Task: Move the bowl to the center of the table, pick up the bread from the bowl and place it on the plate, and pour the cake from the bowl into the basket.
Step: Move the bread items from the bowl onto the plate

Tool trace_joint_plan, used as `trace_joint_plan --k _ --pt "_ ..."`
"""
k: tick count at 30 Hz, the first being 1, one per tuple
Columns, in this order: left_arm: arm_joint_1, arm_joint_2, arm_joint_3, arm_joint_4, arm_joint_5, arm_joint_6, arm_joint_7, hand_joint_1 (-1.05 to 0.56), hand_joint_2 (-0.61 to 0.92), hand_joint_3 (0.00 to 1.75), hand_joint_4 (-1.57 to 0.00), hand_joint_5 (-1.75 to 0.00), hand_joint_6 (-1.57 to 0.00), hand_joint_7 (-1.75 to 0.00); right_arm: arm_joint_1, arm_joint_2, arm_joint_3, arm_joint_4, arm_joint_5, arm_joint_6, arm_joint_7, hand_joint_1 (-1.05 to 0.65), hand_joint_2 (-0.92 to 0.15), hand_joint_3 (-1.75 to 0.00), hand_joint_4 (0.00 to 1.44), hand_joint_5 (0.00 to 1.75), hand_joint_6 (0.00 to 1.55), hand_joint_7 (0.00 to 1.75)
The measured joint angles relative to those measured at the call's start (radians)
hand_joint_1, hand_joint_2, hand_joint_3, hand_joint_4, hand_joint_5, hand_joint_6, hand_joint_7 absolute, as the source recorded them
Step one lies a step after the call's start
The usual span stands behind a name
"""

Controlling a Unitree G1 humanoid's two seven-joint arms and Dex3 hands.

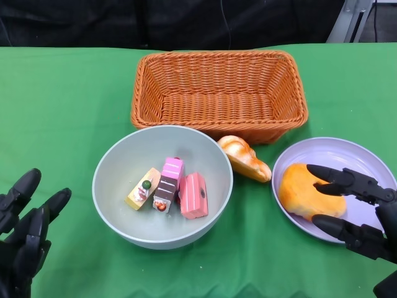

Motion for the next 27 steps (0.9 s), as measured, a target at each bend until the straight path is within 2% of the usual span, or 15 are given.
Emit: trace_joint_plan --k 4,11,21,27 --pt "0.000 0.000 0.000 0.001 0.000 0.000 0.000 -0.48 0.92 0.27 -0.99 0.00 -0.85 0.00 0.001 0.000 0.006 -0.016 -0.025 0.022 -0.005 -0.75 -0.92 -0.08 0.75 0.38 0.70 0.05" --pt "-0.001 0.000 -0.001 0.002 0.011 -0.003 0.001 -0.49 0.92 0.27 -0.99 0.00 -0.85 0.00 0.005 0.015 0.033 -0.166 -0.101 0.139 -0.018 -0.73 -0.92 -0.05 0.77 0.37 0.70 0.04" --pt "0.000 -0.003 0.000 0.002 0.027 -0.005 0.002 -0.49 0.92 0.26 -1.00 0.00 -0.86 0.00 -0.060 0.016 0.127 -0.292 -0.150 0.274 0.051 -0.70 -0.91 -0.01 0.77 0.34 0.70 0.02" --pt "0.001 -0.003 0.000 0.008 0.028 -0.005 0.002 -0.49 0.92 0.26 -0.99 0.00 -0.86 0.00 -0.091 0.017 0.181 -0.324 -0.236 0.367 0.080 -0.75 -0.92 -0.02 0.78 0.30 0.70 0.01"
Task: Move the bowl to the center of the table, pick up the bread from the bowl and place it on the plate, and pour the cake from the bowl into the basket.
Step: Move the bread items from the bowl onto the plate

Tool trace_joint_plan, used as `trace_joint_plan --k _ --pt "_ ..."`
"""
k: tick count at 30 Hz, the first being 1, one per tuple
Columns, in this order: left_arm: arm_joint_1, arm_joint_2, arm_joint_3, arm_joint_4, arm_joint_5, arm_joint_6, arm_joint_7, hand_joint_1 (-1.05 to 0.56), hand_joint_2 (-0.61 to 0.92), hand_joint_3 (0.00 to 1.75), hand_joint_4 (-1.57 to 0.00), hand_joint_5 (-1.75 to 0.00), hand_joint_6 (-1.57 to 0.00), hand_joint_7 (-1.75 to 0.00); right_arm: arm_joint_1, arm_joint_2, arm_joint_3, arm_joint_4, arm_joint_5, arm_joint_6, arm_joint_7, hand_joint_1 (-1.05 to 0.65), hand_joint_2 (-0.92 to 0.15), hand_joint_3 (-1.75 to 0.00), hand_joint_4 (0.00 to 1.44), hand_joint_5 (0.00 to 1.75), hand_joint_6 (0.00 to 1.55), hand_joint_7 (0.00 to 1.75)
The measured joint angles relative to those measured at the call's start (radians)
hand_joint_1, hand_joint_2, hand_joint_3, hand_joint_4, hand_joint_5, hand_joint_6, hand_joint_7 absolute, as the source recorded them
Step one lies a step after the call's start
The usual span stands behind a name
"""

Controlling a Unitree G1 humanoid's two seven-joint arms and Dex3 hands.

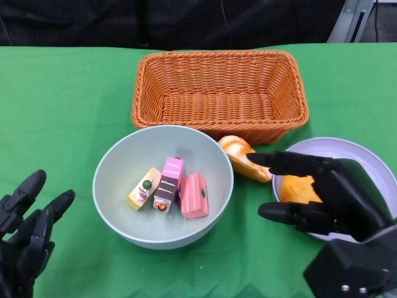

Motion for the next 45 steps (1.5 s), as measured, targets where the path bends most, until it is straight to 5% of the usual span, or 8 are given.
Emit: trace_joint_plan --k 18,27,31,45 --pt "0.018 -0.004 -0.005 0.000 -0.006 0.000 -0.006 -0.48 0.92 0.27 -0.99 0.00 -0.84 0.00 -0.071 0.000 0.132 -0.033 -0.376 0.172 -0.086 -0.82 -0.92 -0.02 0.86 0.27 0.73 0.02" --pt "0.018 -0.004 -0.004 0.000 -0.006 0.000 -0.006 -0.49 0.92 0.26 -0.99 0.00 -0.84 0.00 -0.073 -0.008 0.147 -0.060 -0.418 0.224 -0.095 -0.81 -0.92 -0.02 0.87 0.29 0.75 0.01" --pt "0.017 -0.004 -0.003 0.000 -0.005 0.000 -0.006 -0.49 0.92 0.26 -0.99 0.00 -0.84 0.00 -0.074 -0.011 0.147 -0.073 -0.422 0.243 -0.096 -0.82 -0.92 -0.01 0.76 0.49 0.75 0.00" --pt "0.016 -0.004 -0.001 0.008 -0.006 0.000 -0.006 -0.49 0.92 0.26 -1.00 0.00 -0.85 0.00 -0.132 -0.019 0.195 -0.045 -0.606 0.408 -0.084 -0.89 -0.92 -0.11 0.65 0.53 0.67 0.00"
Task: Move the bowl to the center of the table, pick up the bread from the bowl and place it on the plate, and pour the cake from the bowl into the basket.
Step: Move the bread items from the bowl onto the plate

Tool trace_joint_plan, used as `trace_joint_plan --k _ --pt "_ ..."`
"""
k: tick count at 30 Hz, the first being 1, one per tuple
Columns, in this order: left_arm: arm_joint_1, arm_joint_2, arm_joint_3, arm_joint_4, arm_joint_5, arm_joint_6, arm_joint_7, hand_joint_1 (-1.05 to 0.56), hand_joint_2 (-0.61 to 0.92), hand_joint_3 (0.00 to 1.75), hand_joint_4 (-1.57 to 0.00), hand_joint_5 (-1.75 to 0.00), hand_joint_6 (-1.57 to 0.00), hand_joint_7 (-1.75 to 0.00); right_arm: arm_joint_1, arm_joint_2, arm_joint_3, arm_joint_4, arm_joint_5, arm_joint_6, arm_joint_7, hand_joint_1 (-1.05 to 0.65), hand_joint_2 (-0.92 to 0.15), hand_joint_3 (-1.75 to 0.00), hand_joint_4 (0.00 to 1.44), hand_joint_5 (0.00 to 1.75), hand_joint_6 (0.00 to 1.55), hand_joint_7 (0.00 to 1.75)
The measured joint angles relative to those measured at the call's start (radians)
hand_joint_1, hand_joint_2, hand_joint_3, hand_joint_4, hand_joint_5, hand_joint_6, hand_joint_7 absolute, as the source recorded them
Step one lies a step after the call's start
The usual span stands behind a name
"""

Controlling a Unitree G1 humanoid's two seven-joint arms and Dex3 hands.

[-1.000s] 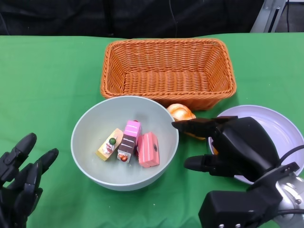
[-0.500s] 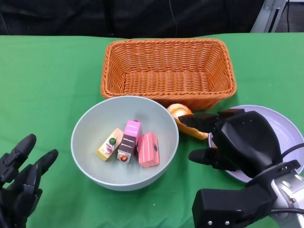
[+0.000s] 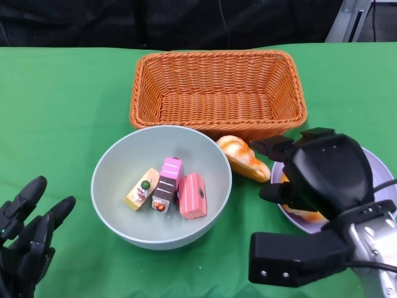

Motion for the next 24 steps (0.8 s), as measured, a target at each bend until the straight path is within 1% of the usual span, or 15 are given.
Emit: trace_joint_plan --k 3,8,15,18,24 --pt "0.000 0.000 0.001 0.001 0.002 0.000 0.001 -0.50 0.92 0.26 -1.00 0.00 -0.86 -0.01 -0.022 0.005 0.012 0.018 -0.014 0.032 0.011 -0.89 -0.92 -0.11 0.62 0.52 0.64 0.00" --pt "0.001 -0.001 0.000 0.001 0.003 0.000 0.002 -0.50 0.92 0.26 -0.99 0.00 -0.86 0.00 -0.071 0.028 0.048 0.080 -0.038 0.087 0.036 -0.90 -0.92 -0.12 0.65 0.52 0.65 0.00" --pt "0.001 -0.001 0.000 0.004 0.004 -0.001 0.002 -0.50 0.92 0.26 -1.00 0.00 -0.86 0.00 -0.152 0.037 0.092 0.155 -0.046 0.146 0.103 -0.94 -0.92 -0.16 0.63 0.54 0.66 0.01" --pt "0.001 -0.002 0.000 0.004 0.009 -0.003 0.005 -0.50 0.92 0.26 -1.00 0.00 -0.86 0.00 -0.188 0.045 0.110 0.187 -0.048 0.178 0.134 -0.94 -0.92 -0.14 0.58 0.68 0.72 0.02" --pt "0.001 -0.005 0.000 0.004 0.005 -0.008 0.005 -0.49 0.92 0.27 -1.00 0.00 -0.86 0.00 -0.216 0.057 0.129 0.241 -0.044 0.206 0.147 -0.93 -0.92 -0.14 0.51 0.83 0.76 0.02"
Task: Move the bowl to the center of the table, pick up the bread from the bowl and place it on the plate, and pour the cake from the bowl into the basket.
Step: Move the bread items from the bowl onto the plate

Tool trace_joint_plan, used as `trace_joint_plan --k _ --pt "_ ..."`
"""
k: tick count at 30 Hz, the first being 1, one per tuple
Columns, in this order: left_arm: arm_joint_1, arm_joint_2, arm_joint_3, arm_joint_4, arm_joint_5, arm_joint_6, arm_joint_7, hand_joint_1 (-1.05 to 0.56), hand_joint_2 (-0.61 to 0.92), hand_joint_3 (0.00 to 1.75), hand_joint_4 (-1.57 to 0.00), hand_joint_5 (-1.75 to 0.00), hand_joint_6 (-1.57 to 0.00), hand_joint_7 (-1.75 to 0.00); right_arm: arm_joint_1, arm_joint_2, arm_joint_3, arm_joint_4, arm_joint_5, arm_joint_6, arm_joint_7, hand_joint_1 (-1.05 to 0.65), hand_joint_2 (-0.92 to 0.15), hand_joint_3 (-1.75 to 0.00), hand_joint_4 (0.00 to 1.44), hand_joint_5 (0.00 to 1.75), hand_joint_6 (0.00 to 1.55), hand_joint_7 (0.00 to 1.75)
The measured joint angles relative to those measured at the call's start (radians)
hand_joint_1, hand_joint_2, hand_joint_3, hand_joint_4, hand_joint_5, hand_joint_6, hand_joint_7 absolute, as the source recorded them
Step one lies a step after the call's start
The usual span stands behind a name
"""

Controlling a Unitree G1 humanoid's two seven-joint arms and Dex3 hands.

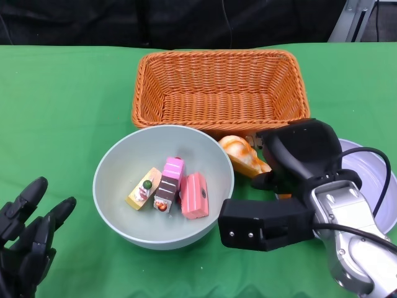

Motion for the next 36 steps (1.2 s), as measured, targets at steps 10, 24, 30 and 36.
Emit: trace_joint_plan --k 10,24,30,36 --pt "0.003 -0.002 0.000 0.000 -0.002 -0.004 0.000 -0.49 0.92 0.26 -0.99 0.00 -0.85 0.00 -0.029 0.002 0.023 0.052 0.021 0.007 0.015 -0.95 -0.92 -0.18 0.44 0.98 0.78 0.02" --pt "0.004 -0.003 0.000 0.000 0.001 -0.009 0.000 -0.49 0.92 0.27 -0.99 0.00 -0.86 0.00 -0.041 0.002 0.034 0.093 0.041 0.007 0.009 -0.96 -0.92 -0.17 0.44 1.02 0.81 0.03" --pt "0.004 -0.003 0.001 0.004 -0.001 -0.013 0.000 -0.49 0.92 0.27 -0.99 0.00 -0.85 0.00 -0.056 0.002 0.056 0.119 0.039 0.024 0.005 -0.94 -0.92 -0.16 0.42 1.01 0.79 0.02" --pt "0.004 -0.003 0.002 0.014 -0.013 -0.014 -0.005 -0.48 0.92 0.27 -0.98 0.00 -0.85 0.00 -0.064 0.005 0.062 0.129 0.039 0.038 -0.024 -0.93 -0.92 -0.14 0.40 1.08 0.81 0.02"
